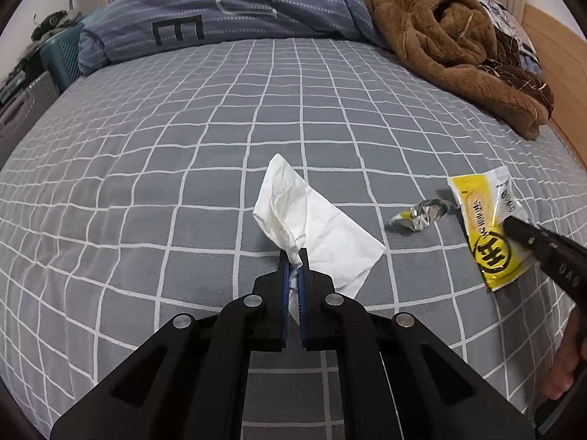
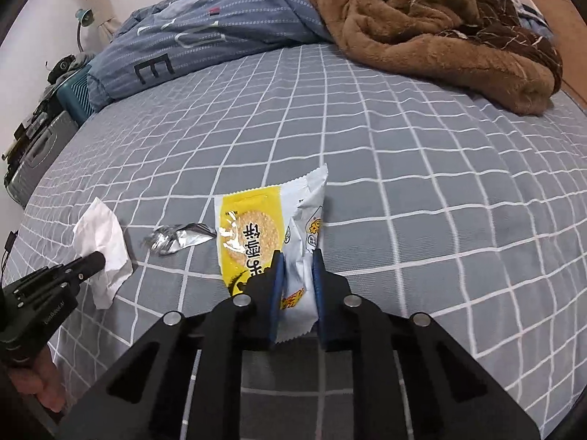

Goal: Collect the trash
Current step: 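Lift the white tissue and yellow snack packet off the bed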

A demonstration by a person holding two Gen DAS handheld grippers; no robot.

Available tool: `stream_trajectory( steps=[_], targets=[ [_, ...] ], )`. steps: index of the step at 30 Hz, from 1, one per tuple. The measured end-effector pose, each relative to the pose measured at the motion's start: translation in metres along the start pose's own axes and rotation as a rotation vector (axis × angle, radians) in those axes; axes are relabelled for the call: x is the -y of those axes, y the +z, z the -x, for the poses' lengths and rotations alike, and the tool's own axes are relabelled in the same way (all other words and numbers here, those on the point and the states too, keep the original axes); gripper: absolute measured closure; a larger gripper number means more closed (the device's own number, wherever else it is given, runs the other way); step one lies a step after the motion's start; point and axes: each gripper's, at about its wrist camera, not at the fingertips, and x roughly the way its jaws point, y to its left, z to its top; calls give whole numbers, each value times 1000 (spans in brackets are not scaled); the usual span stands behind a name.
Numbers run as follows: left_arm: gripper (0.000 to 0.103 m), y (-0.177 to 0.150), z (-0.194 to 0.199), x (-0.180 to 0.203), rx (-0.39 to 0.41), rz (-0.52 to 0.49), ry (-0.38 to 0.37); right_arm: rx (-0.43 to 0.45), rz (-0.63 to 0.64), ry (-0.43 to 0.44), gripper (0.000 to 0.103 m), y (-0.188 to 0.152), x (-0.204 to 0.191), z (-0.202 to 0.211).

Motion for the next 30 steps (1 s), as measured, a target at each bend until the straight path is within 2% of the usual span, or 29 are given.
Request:
stream_trajectory(
  steps=[7,18,30],
  targets=[
    [99,1,14,2,6,-5,-2,10,20,-42,90,3,-1,18],
    [99,2,41,3,-1,-4,-6,37,50,-54,91,9,-15,61],
    [99,-23,93,-2,43,42,-44,77,83,-81,91,-16,-40,99]
  ],
)
